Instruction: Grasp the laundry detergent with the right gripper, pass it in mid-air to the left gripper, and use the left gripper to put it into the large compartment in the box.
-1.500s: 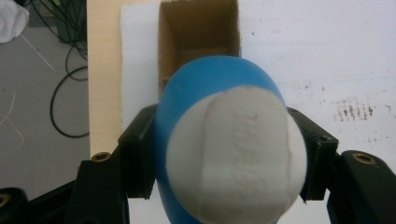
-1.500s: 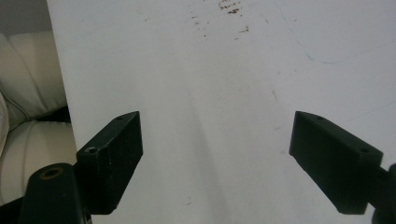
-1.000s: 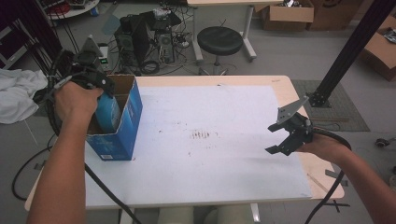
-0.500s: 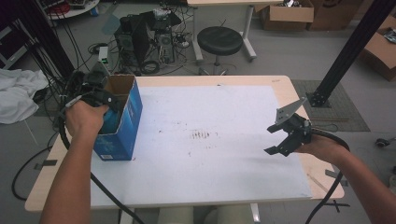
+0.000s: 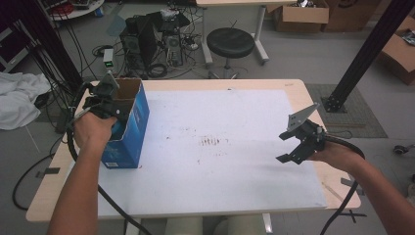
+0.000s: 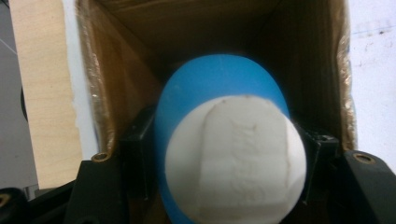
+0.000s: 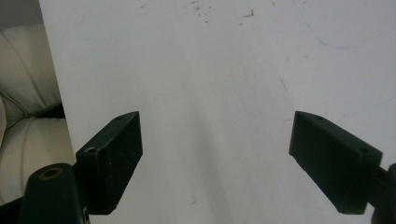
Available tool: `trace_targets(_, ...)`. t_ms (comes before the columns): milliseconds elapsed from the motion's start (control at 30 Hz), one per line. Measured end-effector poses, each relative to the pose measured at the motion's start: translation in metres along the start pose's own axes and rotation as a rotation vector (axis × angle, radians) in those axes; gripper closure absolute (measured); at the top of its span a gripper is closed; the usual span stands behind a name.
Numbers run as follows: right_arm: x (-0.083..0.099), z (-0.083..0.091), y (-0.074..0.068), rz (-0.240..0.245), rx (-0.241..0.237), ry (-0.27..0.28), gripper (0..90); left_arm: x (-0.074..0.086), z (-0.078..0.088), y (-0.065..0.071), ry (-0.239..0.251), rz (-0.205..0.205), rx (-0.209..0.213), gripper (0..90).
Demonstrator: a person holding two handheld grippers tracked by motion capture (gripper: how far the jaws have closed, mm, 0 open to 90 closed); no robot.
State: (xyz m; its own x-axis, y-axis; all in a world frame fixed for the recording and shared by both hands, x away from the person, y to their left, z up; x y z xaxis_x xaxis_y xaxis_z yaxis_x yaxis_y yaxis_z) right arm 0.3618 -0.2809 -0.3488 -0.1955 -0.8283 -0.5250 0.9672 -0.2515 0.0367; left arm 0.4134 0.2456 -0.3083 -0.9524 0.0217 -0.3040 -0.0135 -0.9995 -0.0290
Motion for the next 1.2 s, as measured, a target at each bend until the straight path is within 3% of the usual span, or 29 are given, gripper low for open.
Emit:
trace_targets(700, -0.0049, -0.0058, -0.0015, 0.01, -0.01, -0.004, 17.5, 0.0006, -0.0015, -0.0055, 0.0, 0.032, 0.012, 34.6)
trace_targets(1200, -0.005, -0.0048, -0.0028, 0.01, -0.011, -0.01, 17.9, 0.0006, 0.0073, -0.0062, 0.04, 0.045, 0.024, 29.6)
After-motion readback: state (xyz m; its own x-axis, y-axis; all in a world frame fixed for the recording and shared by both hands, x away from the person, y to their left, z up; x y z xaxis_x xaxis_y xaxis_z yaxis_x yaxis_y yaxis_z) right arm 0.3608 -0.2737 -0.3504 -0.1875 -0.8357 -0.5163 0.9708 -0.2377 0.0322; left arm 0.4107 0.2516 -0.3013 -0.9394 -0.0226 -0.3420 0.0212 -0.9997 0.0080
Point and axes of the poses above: each handheld gripper's, and its own axes: z roughly backward along the jaws, x roughly out of its underside, y roughly to its right, the point moved 3 cm from there along -z, roughly forward along the jaws, and after that the axes turned 5 degrees about z, right-handed, at the moved point
